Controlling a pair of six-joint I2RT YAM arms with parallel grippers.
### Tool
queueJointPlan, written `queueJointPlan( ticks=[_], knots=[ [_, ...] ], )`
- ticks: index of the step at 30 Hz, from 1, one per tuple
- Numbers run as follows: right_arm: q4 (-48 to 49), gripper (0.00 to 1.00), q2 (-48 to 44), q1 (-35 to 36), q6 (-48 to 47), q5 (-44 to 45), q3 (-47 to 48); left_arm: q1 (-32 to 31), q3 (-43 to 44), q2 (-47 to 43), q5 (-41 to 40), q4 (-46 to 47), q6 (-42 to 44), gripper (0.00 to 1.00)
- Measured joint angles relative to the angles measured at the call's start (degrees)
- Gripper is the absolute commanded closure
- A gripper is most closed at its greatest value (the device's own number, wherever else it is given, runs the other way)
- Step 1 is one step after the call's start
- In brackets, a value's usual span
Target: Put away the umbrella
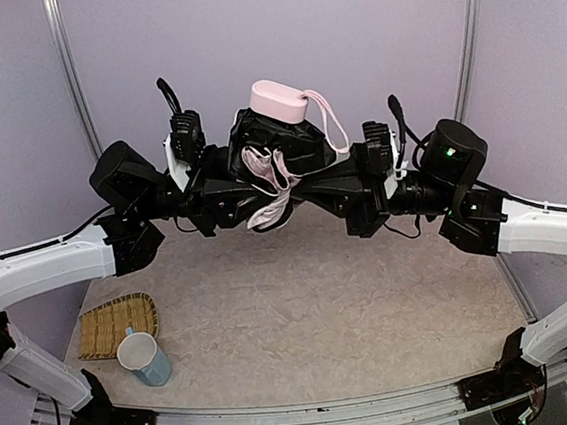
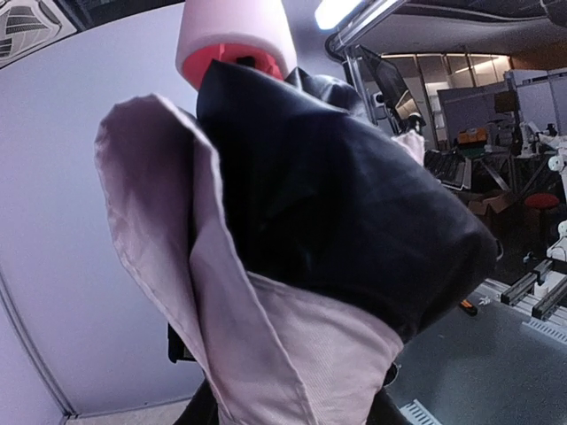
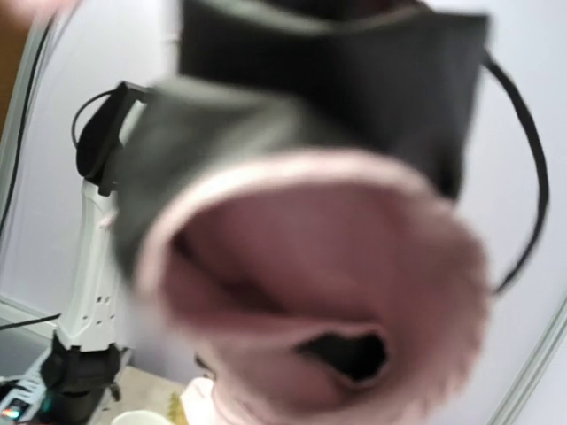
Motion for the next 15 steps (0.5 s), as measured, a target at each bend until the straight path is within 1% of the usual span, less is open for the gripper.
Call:
queueJointPlan(
  ticks=[3, 5, 12, 15],
  knots=[
    [3.02, 1.00, 0.02, 0.26, -2.64, -0.24, -0.59, -0.17, 0.00, 1.81, 0.85, 6.51, -5.46, 1.00],
    [4.87, 1.00, 0.26, 0.81, -3.87, -0.17, -0.81, -0.48, 0.00, 2.12, 0.98, 8.83, -7.52, 1.00],
    [11.87, 1.00, 1.51, 2.89, -5.86, 0.66, -1.86, -1.49, 0.00, 2.10, 1.49, 11.96, -8.81, 1.00],
    [14.56, 0.98, 1.51, 3.61, -6.25, 1.92, -3.17, -1.88, 0.00, 2.10, 1.64, 12.11, -8.83, 1.00]
  ],
)
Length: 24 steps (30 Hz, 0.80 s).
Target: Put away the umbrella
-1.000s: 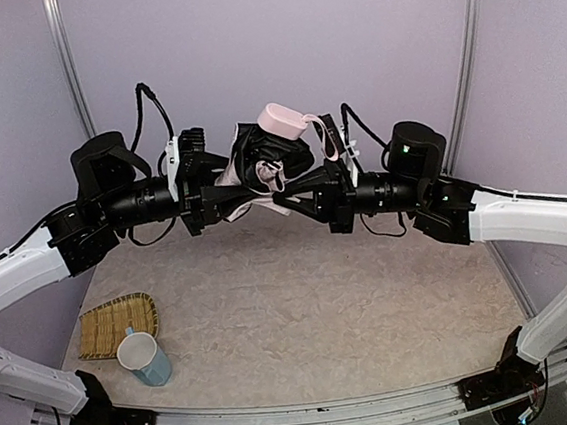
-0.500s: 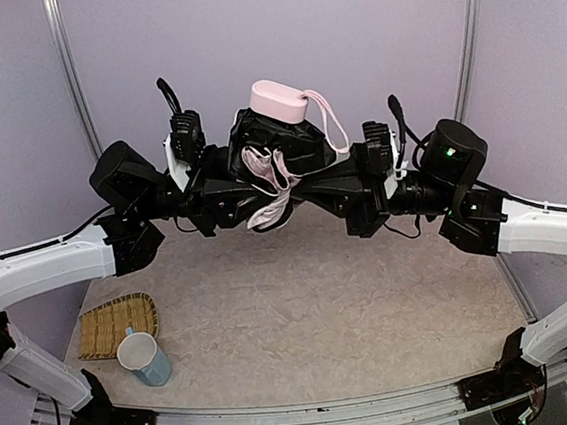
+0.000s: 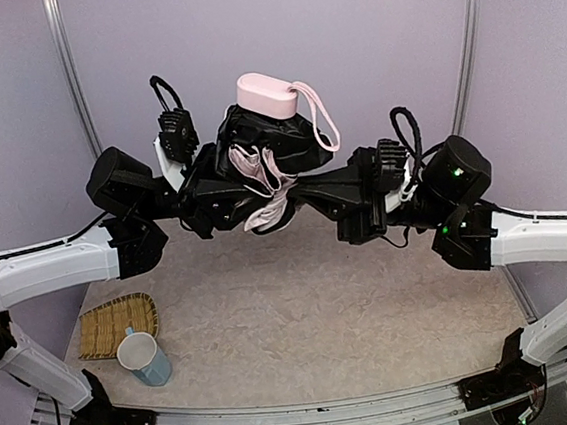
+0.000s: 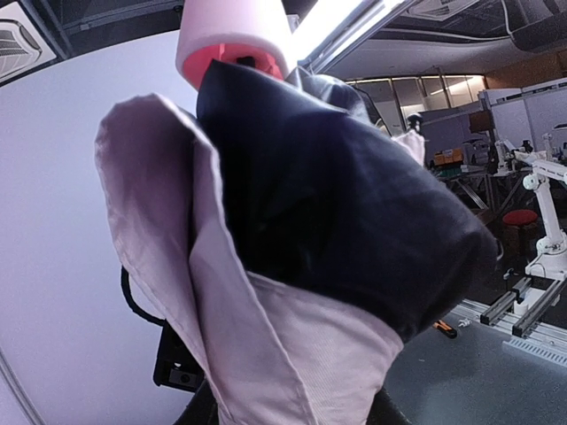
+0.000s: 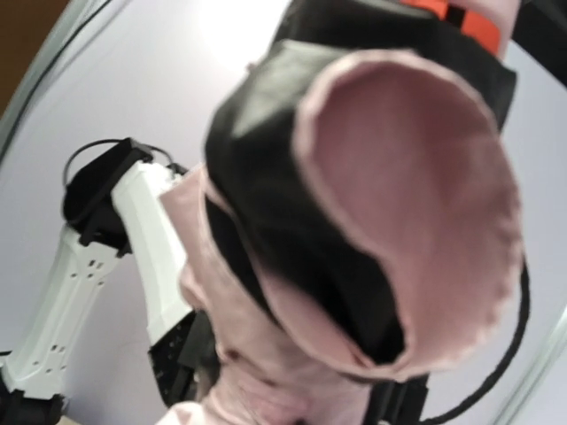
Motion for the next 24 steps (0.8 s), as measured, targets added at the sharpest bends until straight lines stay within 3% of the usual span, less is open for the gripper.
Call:
queueJointPlan(
  ticks=[6, 10, 16, 22, 24],
  knots=[
    [5.18, 0.82, -0.04, 0.98, 0.31, 10.80, -2.38, -0.42, 0.00, -0.09, 1.49, -0.11, 0.46, 1.00],
    [7.48, 0.76, -0.04, 0.17, 0.83, 19.17, -2.56, -2.80, 0.00, -0.15, 4.92, -2.08, 1.88, 1.00],
    [8.20, 0.63, -0.50, 0.15, 1.22, 22.97, -4.07, -2.49, -0.02, -1.66, 5.42, -4.85, 4.48, 1.00],
    [-0.44, 0.34, -6.47, -2.14, 4.50, 24.68, -5.53, -1.22, -3.15, -7.39, -2.95, -8.74, 10.16, 1.00],
    [-3.78, 0.28, -8.76, -2.89, 6.14, 22.27, -5.51, -0.81, -4.22, -9.16, -5.57, -9.42, 11.72, 1.00]
  ],
)
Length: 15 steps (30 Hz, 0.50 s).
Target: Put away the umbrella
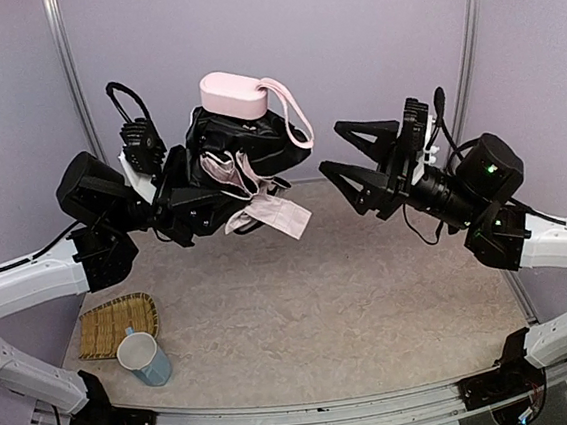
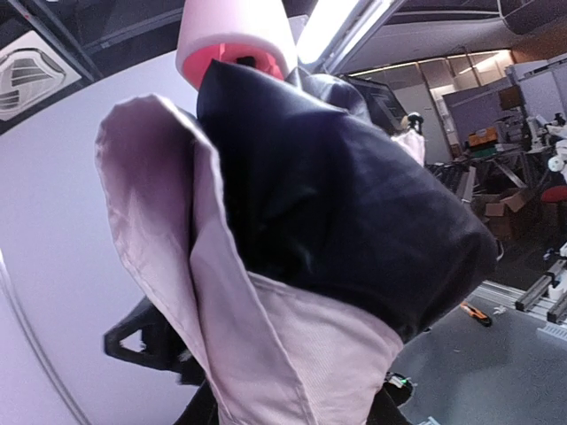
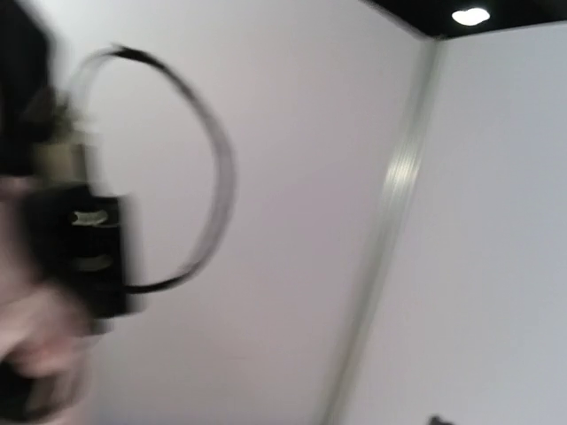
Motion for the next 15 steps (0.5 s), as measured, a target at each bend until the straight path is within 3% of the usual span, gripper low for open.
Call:
queueJointPlan(
  ticks=[3, 8, 11, 15],
  knots=[
    [-5.03, 0.17, -1.99, -0.11, 2.43, -6.67, 0.26, 0.46, -0.22, -1.07, -2.62, -0.26, 1.46, 1.00],
    [-12.66, 0.12, -1.86, -0.09, 4.22, -12.85, 1.64, 0.70, 0.68, -0.68, -5.18, -5.35, 2.60, 1.00],
    [-17.18, 0.13, -3.21, -0.09, 2.82, -11.72, 2.21, 1.38, 4.00, 0.31, -6.58, -13.88, 3.87, 1.00],
    [-24.20, 0.13, -9.01, -0.07, -2.64, -3.89, 2.34, 4.44, 7.76, 0.48, -10.16, -26.47, 4.44, 1.00]
  ],
)
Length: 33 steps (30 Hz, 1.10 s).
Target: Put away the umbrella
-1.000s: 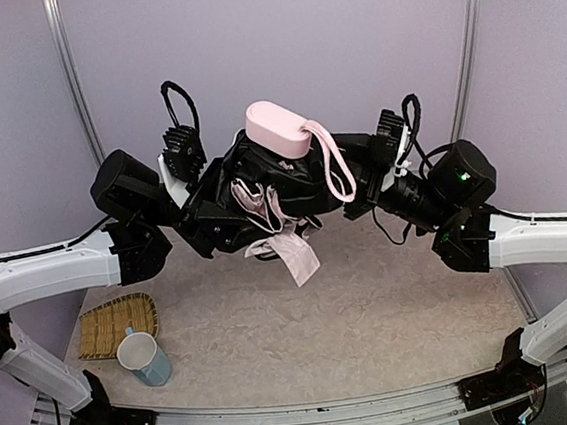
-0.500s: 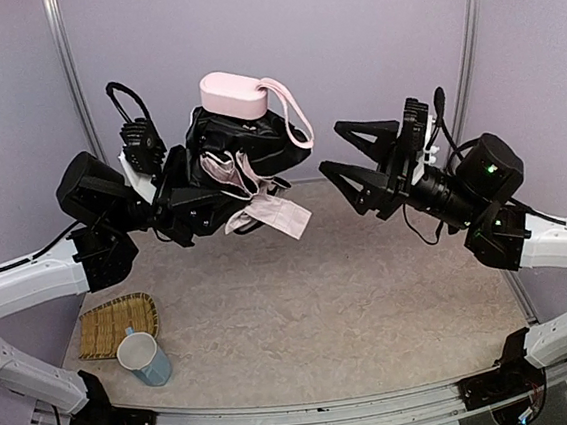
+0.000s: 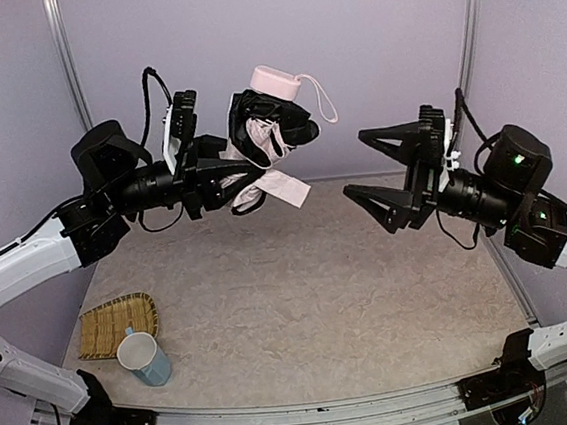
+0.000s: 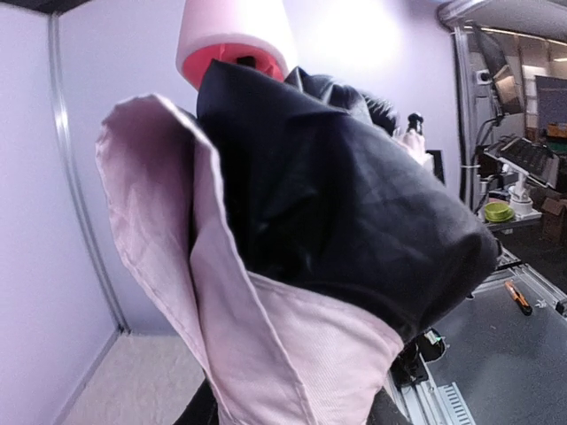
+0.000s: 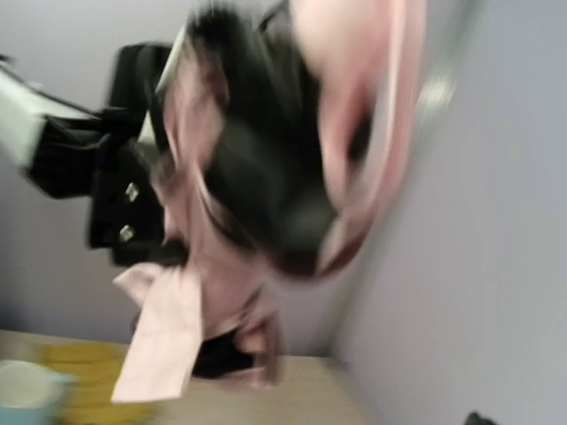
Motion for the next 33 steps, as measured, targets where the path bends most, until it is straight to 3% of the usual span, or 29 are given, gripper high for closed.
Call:
queueJointPlan(
  ticks=[4, 8, 14, 20, 25, 33],
  knots=[
    [-4.37, 0.14, -6.23, 0.00, -9.38, 9.18, -0.02, 7.61, -0.11, 0.15, -0.68, -8.61, -4.50, 1.00],
    [-8.46, 0.00, -5.53, 1.73, -22.99, 16.31, 1.05, 12.31, -1.09, 1.46, -1.51, -15.89, -7.32, 1.00],
    [-6.43, 0.00, 11.34, 8.44, -56.04, 28.13, 4.11, 10.88, -1.33, 5.20, -0.66, -25.79, -7.06, 1.00],
    [-7.63, 0.00, 23.02, 10.86, -76.85, 31.19, 9.25, 9.79, -2.14, 5.40, 0.96, -33.92, -4.55, 1.00],
    [-7.30, 0.00, 26.23, 11.50, -86.90, 31.80, 10.21, 7.21, -0.87, 6.27, 1.49, -41.59, 0.09, 1.00],
    [-9.18, 0.01, 29.68, 12.37, -90.49, 31.47, 11.80, 4.52, 3.39, 9.60, 2.47, -48.78, 5.88, 1.00]
  ],
)
